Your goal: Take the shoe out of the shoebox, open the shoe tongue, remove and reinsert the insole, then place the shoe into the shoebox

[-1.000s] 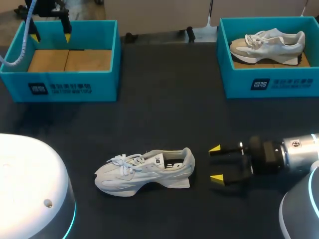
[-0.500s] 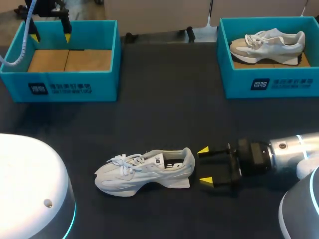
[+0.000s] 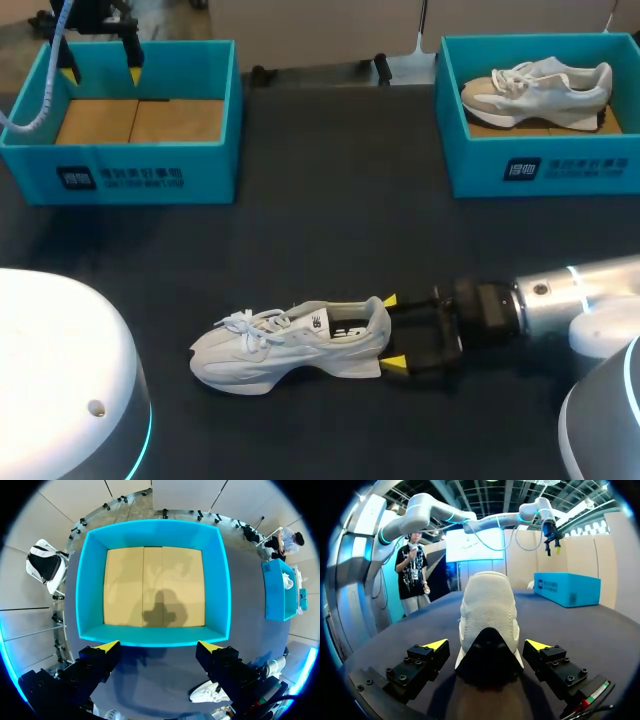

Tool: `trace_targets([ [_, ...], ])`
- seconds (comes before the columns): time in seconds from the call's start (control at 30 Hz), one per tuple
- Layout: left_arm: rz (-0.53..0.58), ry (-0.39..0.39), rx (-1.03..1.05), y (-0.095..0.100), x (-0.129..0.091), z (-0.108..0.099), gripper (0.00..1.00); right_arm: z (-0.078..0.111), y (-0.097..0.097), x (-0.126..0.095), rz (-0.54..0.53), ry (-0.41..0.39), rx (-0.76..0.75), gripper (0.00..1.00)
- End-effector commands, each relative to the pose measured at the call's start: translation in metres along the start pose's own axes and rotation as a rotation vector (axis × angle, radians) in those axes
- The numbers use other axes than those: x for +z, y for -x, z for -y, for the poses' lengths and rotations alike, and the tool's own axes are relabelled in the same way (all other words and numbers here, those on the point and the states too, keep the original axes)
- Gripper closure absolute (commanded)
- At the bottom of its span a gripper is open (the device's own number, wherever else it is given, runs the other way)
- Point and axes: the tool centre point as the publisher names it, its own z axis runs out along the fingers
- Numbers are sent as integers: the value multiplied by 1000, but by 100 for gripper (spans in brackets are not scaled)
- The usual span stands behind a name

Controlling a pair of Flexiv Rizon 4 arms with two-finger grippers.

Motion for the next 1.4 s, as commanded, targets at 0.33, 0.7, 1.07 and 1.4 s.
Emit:
trace_targets([
  [0.33,0,-1,0,0,0,-1,0,-3,4,16,2,-13,-7,0],
  [0.7,0,-1,0,0,0,-1,0,-4,2,32,-2,-32,-11,0],
  [1.07,0,-1,0,0,0,-1,0,-3,3,44,1,-47,-8,0],
  [1.4,0,-1,0,0,0,-1,0,-3,3,49,2,-48,-12,0],
])
